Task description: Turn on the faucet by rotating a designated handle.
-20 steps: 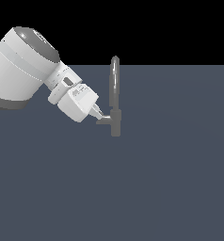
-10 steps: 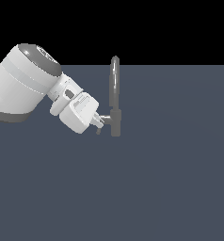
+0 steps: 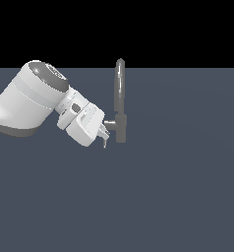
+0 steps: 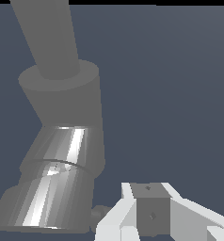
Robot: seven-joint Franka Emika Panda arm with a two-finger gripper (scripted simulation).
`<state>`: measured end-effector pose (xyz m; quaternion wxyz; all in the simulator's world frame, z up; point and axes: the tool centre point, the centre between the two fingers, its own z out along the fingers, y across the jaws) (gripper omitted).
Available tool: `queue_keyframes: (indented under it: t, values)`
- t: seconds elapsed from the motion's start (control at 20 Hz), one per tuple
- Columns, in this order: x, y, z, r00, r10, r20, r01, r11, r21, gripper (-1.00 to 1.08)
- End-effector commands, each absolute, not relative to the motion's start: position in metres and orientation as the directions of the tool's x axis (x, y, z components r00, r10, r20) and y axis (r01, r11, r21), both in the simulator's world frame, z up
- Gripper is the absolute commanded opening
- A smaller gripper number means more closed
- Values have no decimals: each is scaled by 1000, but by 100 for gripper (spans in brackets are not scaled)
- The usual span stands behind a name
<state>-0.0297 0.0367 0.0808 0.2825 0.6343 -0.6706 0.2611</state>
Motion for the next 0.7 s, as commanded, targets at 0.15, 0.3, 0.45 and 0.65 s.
queue_keyframes:
  t: [0.15, 0.3, 0.45, 0.65]
  values:
    - [-23, 40, 65, -21, -702, 712, -998, 52, 21, -100]
    - [-17, 40, 54, -15, -703, 711, -998, 51, 29, -100]
    - [-11, 40, 44, -9, -705, 710, -998, 51, 37, -100]
    - [-3, 40, 31, -2, -706, 708, -998, 50, 47, -100]
